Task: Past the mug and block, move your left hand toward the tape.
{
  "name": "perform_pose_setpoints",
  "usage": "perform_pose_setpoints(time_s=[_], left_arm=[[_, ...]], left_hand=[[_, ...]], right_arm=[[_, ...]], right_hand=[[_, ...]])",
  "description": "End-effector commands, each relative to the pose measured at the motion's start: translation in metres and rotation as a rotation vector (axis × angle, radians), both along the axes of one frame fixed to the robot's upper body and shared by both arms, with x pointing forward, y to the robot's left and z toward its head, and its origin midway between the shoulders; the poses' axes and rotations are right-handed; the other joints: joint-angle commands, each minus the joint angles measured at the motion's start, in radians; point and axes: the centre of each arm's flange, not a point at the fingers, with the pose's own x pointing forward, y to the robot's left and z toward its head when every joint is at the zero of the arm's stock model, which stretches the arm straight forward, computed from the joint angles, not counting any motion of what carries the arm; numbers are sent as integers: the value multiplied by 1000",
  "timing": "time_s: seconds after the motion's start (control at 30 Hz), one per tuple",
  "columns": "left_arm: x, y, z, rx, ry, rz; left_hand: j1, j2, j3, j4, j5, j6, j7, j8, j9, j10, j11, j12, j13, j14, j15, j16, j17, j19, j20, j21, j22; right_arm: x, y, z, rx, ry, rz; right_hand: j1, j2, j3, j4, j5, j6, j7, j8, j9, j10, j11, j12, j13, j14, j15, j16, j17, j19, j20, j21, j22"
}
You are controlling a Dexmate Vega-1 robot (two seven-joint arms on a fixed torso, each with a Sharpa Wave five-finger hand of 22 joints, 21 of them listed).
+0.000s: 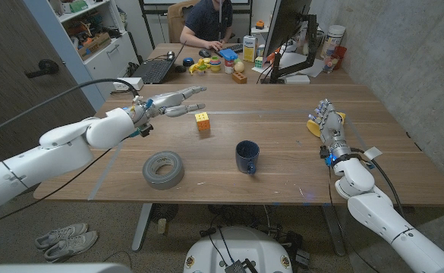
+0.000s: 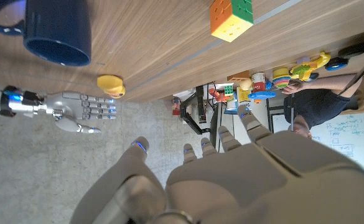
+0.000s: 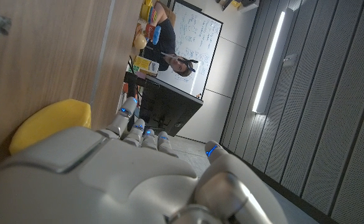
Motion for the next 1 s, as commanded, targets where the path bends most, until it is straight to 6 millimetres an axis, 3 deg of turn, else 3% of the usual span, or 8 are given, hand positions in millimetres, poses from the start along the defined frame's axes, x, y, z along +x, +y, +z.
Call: perform_pose_setpoints(time_s=[0.03, 0.1, 0.13, 0.37, 0.6, 1.0], left_arm=[[-26, -8, -25, 266, -71, 77], [-31, -5, -32, 313, -73, 105], [-33, -4, -34, 318, -70, 115], [-42, 3, -45, 381, -74, 170], [-49, 7, -52, 412, -69, 212], [-56, 14, -79, 438, 11, 253]], left_hand=[[20, 0, 4, -16, 8, -27, -4, 1, 5, -18, -7, 2, 2, -7, -4, 0, 4, 7, 25, -5, 2], [27, -2, 5, -22, 10, -28, -4, 3, 6, -22, -7, 2, 3, -8, -5, 0, 4, 7, 29, -9, 2], [54, -11, 8, -49, 17, -26, -3, 10, 10, -23, -7, 7, 5, 0, -5, 7, 6, 27, 37, -15, 2], [93, -24, 11, -86, 26, -31, -3, 15, 14, -63, -1, 0, 7, -29, 2, 0, 7, 9, 50, -44, 2], [122, -35, 12, -115, 29, -36, -3, 19, 18, -88, 6, 1, 9, -54, 15, -4, 9, -4, 52, -65, 4], [144, -48, 10, -138, 31, -45, -3, 21, 22, -117, 20, 2, 15, -74, 28, -3, 12, -14, 54, -84, 5]], right_arm=[[-4, -5, 3, 26, -20, -33], [-6, -8, 5, 35, -30, -43], [-6, -9, 5, 38, -31, -45], [-4, -11, 4, 42, -35, -49], [0, -9, 5, 40, -38, -41], [-1, -10, 7, 51, -48, -45]], right_hand=[[1, 114, 6, 0, 3, 0, 0, 8, 5, 5, -2, 5, 4, -91, -15, -1, 1, -191, -77, -3, 3], [1, 114, 6, 0, 3, 0, -1, 8, 5, 5, -2, 5, 4, -91, -14, -2, 1, -191, -77, -4, 3], [1, 114, 6, 0, 3, 0, -1, 8, 5, 5, -2, 5, 4, -91, -14, -2, 1, -191, -77, -4, 3], [1, 114, 6, 0, 4, 4, -2, 9, 5, 10, -2, 6, 4, -87, -15, -2, 1, -187, -78, -6, 3], [1, 114, 6, 0, 4, 5, -1, 8, 5, 11, -2, 6, 4, -86, -13, -3, 0, -184, -77, -9, 3], [1, 113, 7, 0, 5, 6, -1, 8, 5, 13, -4, 6, 4, -83, -12, -5, 0, -181, -76, -14, 3]])
